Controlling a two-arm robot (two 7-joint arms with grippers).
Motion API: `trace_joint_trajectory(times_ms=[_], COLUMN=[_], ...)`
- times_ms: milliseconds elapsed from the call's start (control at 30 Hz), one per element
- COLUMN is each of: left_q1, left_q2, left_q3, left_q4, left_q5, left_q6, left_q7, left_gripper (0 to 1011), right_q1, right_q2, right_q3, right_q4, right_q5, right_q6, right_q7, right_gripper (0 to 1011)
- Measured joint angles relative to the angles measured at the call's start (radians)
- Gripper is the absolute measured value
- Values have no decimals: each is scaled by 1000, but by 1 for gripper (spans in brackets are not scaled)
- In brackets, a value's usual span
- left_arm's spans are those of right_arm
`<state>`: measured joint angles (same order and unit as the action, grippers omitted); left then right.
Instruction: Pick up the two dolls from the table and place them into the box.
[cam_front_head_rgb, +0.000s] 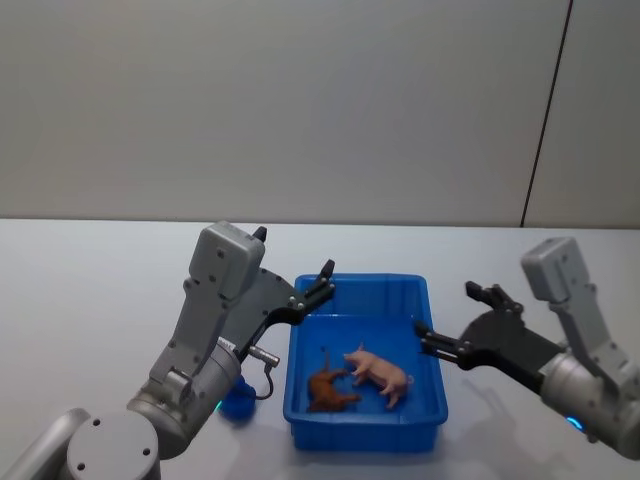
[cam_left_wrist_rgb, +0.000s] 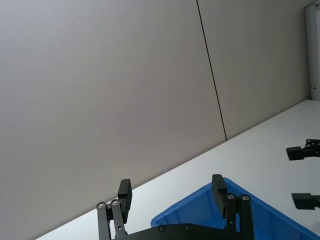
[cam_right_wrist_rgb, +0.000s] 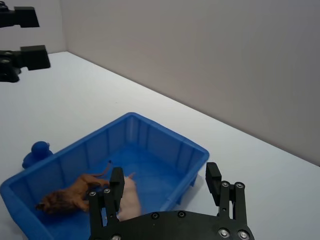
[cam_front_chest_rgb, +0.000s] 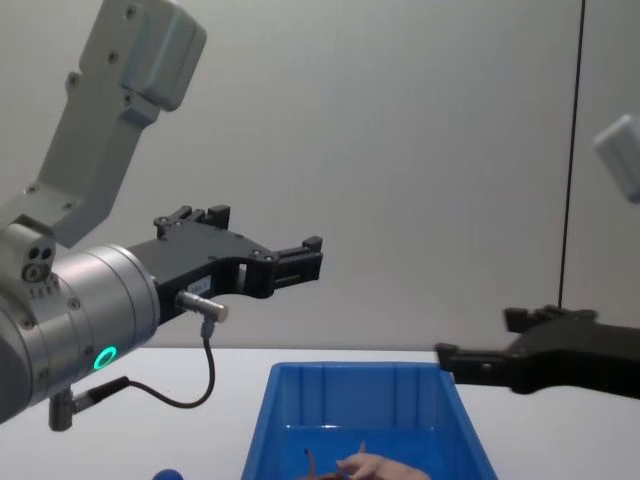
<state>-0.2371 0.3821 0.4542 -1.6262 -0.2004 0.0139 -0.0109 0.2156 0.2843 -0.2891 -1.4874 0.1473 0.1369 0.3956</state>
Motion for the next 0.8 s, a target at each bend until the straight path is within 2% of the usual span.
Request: trace_joint_trajectory(times_ms=[367, 800], left_q1=[0, 7], left_q2=[0, 10], left_q3=[0, -5], left_q4=[0, 0], left_q5=[0, 7], left_q6=[0, 20], left_q7=[0, -12], left_gripper=[1001, 1001], right_q1=[-34, -49], right_q2=[52, 77], right_q3=[35, 51], right_q4=[-11, -16], right_q5=[15, 21], right_q6=[-26, -39], right_q7=[-14, -20], right_gripper=[1001, 1001])
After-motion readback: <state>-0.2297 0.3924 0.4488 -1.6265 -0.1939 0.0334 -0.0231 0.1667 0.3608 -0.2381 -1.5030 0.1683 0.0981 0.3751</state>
